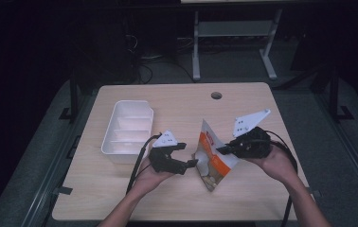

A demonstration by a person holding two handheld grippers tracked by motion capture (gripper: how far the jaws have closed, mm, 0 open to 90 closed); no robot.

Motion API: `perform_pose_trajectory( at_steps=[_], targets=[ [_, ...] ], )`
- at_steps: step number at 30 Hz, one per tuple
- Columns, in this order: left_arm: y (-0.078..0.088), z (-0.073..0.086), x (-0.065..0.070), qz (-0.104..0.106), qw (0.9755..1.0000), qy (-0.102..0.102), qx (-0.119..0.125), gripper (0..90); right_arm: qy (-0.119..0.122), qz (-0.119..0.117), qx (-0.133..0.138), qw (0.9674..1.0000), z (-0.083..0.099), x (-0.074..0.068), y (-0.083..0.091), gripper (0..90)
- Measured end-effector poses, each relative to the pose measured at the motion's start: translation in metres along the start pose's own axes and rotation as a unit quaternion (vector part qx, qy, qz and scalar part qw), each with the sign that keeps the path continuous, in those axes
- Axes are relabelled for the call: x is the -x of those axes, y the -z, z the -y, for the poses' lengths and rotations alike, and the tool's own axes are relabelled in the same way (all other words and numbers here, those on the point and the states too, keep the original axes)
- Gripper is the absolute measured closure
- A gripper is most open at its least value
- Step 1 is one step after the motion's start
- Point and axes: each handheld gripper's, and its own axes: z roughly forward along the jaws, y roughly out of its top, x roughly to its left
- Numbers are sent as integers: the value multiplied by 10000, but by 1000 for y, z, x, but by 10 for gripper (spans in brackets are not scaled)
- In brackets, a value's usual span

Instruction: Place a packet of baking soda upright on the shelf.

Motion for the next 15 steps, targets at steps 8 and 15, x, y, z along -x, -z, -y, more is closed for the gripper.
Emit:
perform_pose_trajectory(
  at_steps=[8,15],
  targets=[
    [-10,-4,-1,440,9990,-39,-75,361,343,-235,-74,9991,-4,-7,4,899],
    [-11,-2,-2,780,9963,-137,-336,748,283,-58,-94,9995,1,-5,3,891]
  ],
)
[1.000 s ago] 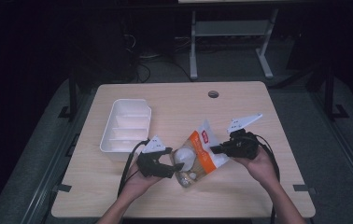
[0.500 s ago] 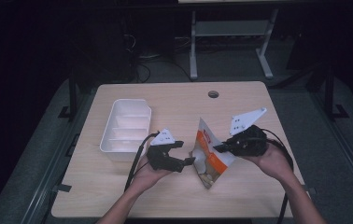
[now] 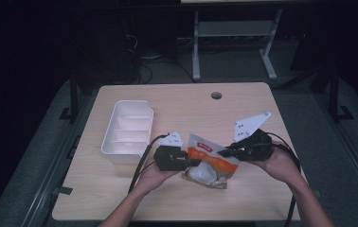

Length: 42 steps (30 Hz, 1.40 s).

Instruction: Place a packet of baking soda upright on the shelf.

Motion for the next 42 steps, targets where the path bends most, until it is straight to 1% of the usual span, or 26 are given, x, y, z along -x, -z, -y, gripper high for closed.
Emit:
perform_pose_trajectory(
  at_steps=[1,2,3,5,7,9,12,13,16,17,19,21,22,24,25,26,27,30,31,33,34,35,36,38,40,42],
  targets=[
    [0,1,-1,94,9999,66,4,778,-61,14,33,10000,3,2,0,887],
    [0,3,-1,144,9999,71,-15,792,-115,9,113,9999,6,4,0,882],
    [0,4,1,127,9999,54,-17,802,-115,9,113,9999,6,4,0,882],
    [-1,6,3,113,9999,7,-39,814,-274,-48,220,9994,13,6,-1,858],
    [0,7,2,117,9999,60,-33,826,-449,48,283,9986,20,9,-4,726],
    [1,10,0,121,9998,143,-42,827,-576,39,329,9978,27,10,-5,637],
    [2,12,-1,106,9998,149,-31,829,-739,65,473,9961,41,9,-9,576],
    [2,13,-1,107,9998,155,-22,830,-851,94,500,9951,48,9,-13,566],
    [2,13,0,87,9999,147,-19,829,-1018,63,596,9930,59,9,-20,586],
    [3,12,1,83,9999,129,-21,829,-1018,63,596,9930,59,9,-20,586],
    [3,12,2,74,9999,115,-11,829,-1137,-31,699,9910,66,10,-29,647],
    [3,12,2,69,9999,99,-18,829,-1156,-78,733,9906,68,10,-32,668],
    [3,12,3,66,9999,102,-14,829,-1171,-153,745,9902,69,11,-40,728],
    [4,13,3,69,9999,90,-45,829,-1170,-182,762,9900,70,11,-42,748],
    [4,13,3,68,9999,85,-52,827,-1195,-260,777,9894,70,12,-47,847],
    [5,14,3,63,9999,87,-47,827,-1195,-260,777,9894,70,12,-47,847],
    [6,16,4,52,9999,87,-33,814,-1220,-360,826,9884,70,13,-49,893],
    [8,18,5,-16,10000,50,-16,793,-1204,-426,843,9882,67,13,-48,896],
    [9,19,7,-88,10000,22,13,750,-1169,-470,890,9880,64,12,-46,898],
    [14,19,11,-235,9997,-51,-2,728,-1153,-503,908,9879,62,12,-44,898],
    [17,19,12,-336,9994,-115,-16,703,-1123,-501,913,9882,60,12,-42,898],
    [20,20,14,-447,9989,-139,-20,638,-1057,-420,884,9896,56,11,-37,898],
    [23,21,15,-519,9985,-153,-27,638,-1057,-420,884,9896,56,11,-37,898],
    [31,24,16,-631,9978,-183,-18,615,-1019,-306,884,9904,53,11,-33,898],
    [36,29,19,-712,9973,-193,-29,578,-1029,-150,867,9908,49,16,-27,898],
    [38,31,19,-737,9970,-234,-52,566,-1052,-109,858,9907,47,18,-25,898]
  ],
)
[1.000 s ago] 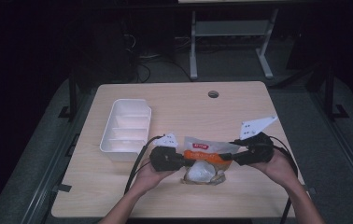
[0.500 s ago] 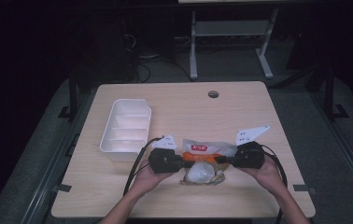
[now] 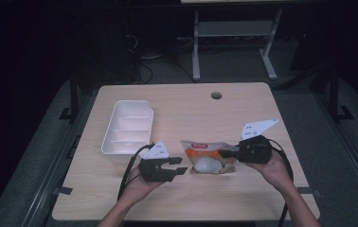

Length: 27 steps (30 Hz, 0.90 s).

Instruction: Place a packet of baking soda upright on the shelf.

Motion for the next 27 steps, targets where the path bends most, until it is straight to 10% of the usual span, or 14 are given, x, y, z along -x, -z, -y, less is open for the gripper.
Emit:
perform_pose_trajectory(
  at_steps=[27],
  targets=[
    [5,24,15,12,9993,-339,-139,423,54,17,203,9998,-92,22,-36,898]
  ],
)
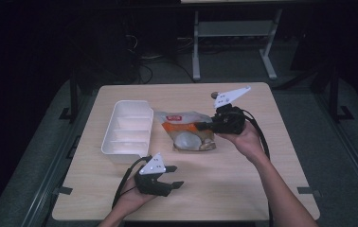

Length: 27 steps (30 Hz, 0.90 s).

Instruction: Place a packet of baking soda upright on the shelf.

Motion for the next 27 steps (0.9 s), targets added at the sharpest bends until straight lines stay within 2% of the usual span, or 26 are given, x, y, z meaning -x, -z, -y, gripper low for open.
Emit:
perform_pose_trajectory(
  at_steps=[4,7,8,12,14,20,22,27],
  targets=[
    [-1,1,0,25,10000,-23,-17,409,96,-86,37,9999,-20,-2,-13,897],
    [-1,2,0,36,10000,-22,-21,391,112,-136,51,9998,-28,-3,-18,898],
    [-1,2,0,35,10000,-51,-34,388,143,-186,81,9997,-37,-4,-24,898],
    [-1,2,1,40,10000,-65,-32,384,189,-240,103,9995,-47,-6,-32,898],
    [-1,3,1,37,9999,-86,-44,382,235,-303,140,9992,-57,-8,-42,897],
    [1,3,0,23,9999,-122,-32,375,257,-419,197,9986,-72,-12,-61,898],
    [0,4,0,14,9999,-116,-53,372,253,-510,183,9982,-81,-15,-74,898],
    [-1,5,0,11,9999,-136,-83,370,294,-614,176,9975,-89,-19,-89,898]
  ],
)
